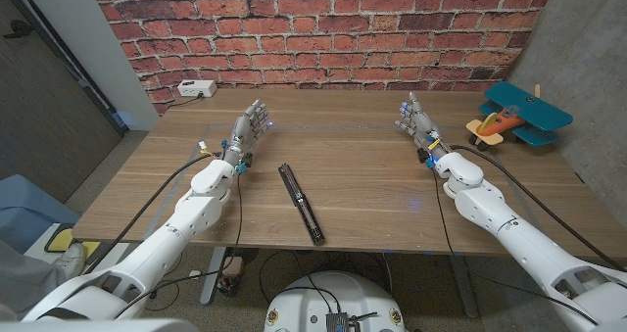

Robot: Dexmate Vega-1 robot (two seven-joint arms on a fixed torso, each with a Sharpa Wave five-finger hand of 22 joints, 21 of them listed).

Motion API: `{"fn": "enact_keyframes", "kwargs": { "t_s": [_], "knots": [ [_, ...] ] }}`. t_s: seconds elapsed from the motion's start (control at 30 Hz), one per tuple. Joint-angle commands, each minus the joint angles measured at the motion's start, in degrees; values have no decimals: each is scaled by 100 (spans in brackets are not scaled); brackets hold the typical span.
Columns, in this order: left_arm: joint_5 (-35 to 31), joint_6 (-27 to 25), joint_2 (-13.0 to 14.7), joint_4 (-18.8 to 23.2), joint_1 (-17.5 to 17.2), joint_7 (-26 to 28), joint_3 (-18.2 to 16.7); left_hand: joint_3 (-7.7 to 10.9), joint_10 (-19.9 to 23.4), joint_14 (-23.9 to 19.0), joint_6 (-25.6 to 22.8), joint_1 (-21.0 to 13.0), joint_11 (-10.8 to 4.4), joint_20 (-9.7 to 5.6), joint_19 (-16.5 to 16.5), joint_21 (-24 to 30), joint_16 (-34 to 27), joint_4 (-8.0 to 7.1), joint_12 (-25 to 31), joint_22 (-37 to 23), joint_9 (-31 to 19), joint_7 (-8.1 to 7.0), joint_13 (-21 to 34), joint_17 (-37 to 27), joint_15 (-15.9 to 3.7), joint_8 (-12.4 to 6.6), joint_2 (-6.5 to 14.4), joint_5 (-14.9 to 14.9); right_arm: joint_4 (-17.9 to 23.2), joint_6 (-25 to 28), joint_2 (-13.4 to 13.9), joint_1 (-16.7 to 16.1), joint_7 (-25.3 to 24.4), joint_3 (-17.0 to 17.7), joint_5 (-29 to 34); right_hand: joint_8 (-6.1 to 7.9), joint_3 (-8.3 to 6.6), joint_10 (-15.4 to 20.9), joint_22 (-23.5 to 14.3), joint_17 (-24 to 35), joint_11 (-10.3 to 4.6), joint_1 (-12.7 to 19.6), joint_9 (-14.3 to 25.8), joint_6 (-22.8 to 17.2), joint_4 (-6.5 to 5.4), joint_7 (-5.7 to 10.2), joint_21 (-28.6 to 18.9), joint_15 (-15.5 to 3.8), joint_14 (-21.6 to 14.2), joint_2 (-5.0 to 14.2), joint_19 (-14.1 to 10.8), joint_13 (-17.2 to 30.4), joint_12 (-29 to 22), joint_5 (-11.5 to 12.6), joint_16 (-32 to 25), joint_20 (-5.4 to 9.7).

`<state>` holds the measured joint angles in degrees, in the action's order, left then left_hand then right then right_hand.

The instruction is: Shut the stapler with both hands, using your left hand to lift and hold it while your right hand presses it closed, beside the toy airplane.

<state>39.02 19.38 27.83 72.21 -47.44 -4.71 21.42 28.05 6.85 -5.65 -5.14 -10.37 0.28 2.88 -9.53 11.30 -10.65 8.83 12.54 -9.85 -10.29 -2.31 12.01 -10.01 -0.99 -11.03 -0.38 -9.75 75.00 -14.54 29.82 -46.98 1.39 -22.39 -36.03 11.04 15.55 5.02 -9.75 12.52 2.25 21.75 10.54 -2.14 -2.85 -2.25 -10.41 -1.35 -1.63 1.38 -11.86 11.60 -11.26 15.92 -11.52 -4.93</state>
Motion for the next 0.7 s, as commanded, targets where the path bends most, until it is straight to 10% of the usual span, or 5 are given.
{"fn": "enact_keyframes", "kwargs": {
  "t_s": [0.03, 0.7],
  "knots": [
    [42, 486, -162, -551, 95, -361, -107, 42, 207, -174, -113, -129, -91, -210, -177, 49, -54, 23, 86, -4, -4, 118, -2, -6, -121, -29, -16, -31, 95, 58, 47, 36, -93, -106, 238, 19, 3, 26, -15, 12, -33, 47, 26, -20, 33, 7, -8, 6, -24, 0, 43, 14, -38, 24, -19, 27],
    [-128, 822, -101, -539, 29, -402, -96, 62, 239, -164, -212, -256, -132, -176, -106, -13, -17, 58, 75, 0, -1, 73, -18, 0, -155, -35, -30, -28, 374, 254, 168, -127, -280, -72, 258, 6, 2, -4, -14, -15, -76, 70, 25, 25, 51, 39, -5, -31, -9, -9, 119, 10, -28, 8, -16, 33]
  ]
}}
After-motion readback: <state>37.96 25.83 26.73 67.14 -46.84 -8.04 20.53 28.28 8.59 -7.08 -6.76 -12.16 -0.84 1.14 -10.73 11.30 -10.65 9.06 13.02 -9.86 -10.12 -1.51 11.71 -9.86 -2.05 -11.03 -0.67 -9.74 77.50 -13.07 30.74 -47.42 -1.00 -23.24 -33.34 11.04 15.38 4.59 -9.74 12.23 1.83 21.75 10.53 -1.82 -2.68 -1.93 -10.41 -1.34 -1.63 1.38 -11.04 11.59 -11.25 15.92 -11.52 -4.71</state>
